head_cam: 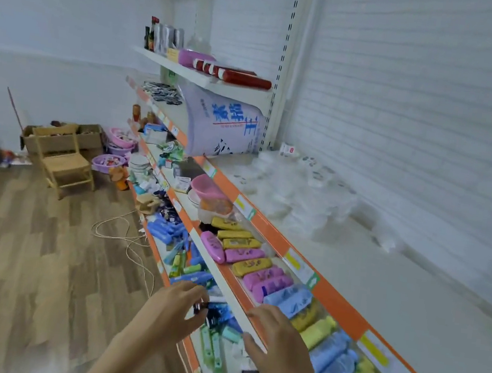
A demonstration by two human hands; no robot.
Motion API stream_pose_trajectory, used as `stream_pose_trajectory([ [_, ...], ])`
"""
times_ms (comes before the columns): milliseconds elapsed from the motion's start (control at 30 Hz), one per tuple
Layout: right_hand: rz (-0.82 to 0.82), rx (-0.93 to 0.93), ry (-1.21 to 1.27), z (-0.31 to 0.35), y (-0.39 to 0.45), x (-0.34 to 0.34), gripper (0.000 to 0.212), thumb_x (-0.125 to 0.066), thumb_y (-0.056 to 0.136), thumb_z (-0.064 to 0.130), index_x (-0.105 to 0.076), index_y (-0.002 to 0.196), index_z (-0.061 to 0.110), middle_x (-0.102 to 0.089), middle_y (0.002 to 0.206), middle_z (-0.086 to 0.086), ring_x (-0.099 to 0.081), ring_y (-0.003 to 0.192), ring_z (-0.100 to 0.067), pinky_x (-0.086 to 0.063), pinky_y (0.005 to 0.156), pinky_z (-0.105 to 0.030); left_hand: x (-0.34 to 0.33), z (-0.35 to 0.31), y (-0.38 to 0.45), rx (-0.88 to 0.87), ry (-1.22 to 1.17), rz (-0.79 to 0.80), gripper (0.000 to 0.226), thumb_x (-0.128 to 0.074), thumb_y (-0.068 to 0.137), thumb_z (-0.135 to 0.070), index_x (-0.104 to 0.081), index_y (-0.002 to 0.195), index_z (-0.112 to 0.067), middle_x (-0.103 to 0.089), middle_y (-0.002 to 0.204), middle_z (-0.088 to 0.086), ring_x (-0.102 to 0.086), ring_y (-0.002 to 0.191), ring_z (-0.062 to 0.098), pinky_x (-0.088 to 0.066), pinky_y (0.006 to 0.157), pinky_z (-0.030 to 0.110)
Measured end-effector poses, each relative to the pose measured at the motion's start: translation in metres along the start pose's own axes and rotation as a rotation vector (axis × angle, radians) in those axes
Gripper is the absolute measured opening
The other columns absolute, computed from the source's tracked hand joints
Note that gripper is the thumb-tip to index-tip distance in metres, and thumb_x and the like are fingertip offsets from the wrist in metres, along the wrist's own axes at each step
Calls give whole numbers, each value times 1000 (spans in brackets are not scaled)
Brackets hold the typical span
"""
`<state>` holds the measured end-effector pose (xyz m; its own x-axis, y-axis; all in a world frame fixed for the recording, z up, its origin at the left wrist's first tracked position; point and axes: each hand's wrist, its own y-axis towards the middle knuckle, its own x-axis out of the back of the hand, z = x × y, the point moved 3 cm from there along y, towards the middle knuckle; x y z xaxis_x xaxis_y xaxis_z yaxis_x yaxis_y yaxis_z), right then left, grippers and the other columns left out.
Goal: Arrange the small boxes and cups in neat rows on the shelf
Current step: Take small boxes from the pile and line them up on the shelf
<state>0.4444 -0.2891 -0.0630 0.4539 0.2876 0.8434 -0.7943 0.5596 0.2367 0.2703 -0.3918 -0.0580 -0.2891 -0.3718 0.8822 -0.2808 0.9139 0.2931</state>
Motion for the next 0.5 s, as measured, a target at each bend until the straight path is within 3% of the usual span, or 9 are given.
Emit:
stream_pose_trajectory([
  [133, -97, -67, -4, -20, 58, -2, 39, -38, 83, 51, -54, 113, 31, -48, 108, 22, -47, 97, 4, -36, 78, -10, -3, 39, 64, -70, -5, 26, 24, -49, 91, -33, -58, 112, -24, -58, 108, -10, -54, 91, 6, -32, 65, 7],
  [233, -213, -132, -15, -32, 100, 0, 49, -30, 77, 56, -57, 107, 29, -48, 105, 23, -46, 96, 6, -35, 79, -11, -3, 63, 120, -169, -23, 56, 24, -51, 90, -30, -58, 112, -22, -57, 108, -7, -57, 94, 12, -36, 65, 12],
  [333, -297, -173, -25, -40, 137, 12, 43, -37, 79, 48, -61, 105, 23, -53, 101, 18, -52, 93, 0, -41, 80, -16, 4, 82, 178, -279, -75, 63, 25, -52, 89, -28, -59, 111, -21, -59, 106, -5, -58, 92, 12, -46, 72, 23],
  [500, -467, -300, -62, -52, 179, 39, 34, -45, 79, 44, -63, 99, 24, -56, 97, 18, -54, 88, 1, -41, 76, -10, 12, 99, 268, -481, -89, 78, 49, -35, 78, -47, -62, 107, -17, -62, 102, -2, -62, 89, 16, -42, 68, 21],
])
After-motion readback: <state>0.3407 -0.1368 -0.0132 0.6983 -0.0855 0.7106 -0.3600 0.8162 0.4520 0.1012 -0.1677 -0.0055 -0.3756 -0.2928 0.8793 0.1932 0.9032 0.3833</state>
